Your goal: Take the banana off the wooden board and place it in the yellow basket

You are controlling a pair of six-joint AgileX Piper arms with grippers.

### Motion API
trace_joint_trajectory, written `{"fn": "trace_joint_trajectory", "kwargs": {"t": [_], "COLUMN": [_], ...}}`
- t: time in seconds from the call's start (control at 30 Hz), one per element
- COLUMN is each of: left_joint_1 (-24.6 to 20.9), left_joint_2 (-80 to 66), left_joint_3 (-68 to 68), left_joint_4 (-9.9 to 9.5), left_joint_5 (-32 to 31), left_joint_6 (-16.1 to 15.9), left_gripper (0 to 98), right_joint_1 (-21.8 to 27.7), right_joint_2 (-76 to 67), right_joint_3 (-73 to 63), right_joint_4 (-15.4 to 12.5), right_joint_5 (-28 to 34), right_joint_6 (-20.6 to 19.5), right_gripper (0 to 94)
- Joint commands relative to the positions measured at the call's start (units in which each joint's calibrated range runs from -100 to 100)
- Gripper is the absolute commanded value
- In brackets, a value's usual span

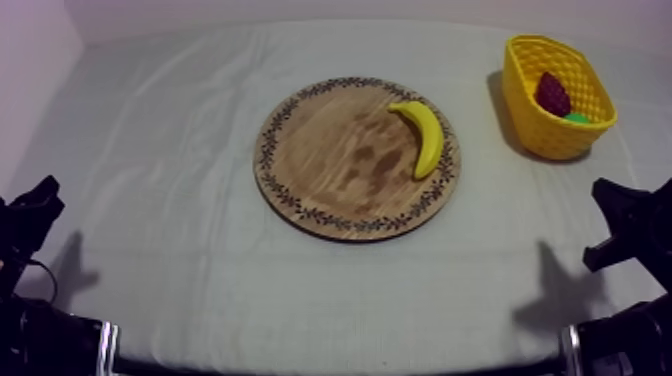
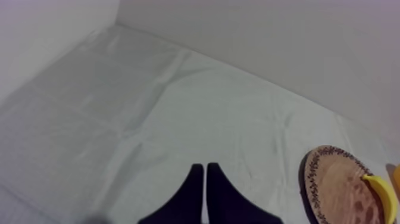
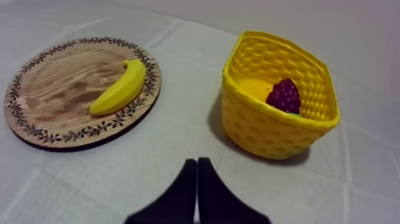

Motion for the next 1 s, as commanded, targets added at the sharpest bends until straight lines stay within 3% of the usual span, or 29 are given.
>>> {"fn": "trace_joint_trajectory", "kwargs": {"t": [0.0,0.63,0.97], "left_joint_1": [0.0,0.0,0.0], "left_joint_2": [0.0,0.0,0.0], "left_joint_3": [0.0,0.0,0.0], "left_joint_4": [0.0,0.0,0.0], "left_joint_5": [0.0,0.0,0.0], "left_joint_6": [0.0,0.0,0.0], "left_gripper": [0.1,0.1,0.1], "right_joint_1": [0.0,0.0,-0.4], "right_joint_2": [0.0,0.0,4.8], "right_joint_3": [0.0,0.0,-8.3], "right_joint_4": [0.0,-0.1,1.4], "right_joint_5": [0.0,0.4,4.4], "right_joint_6": [0.0,-1.9,-6.8], "right_gripper": [0.3,0.4,0.5]}}
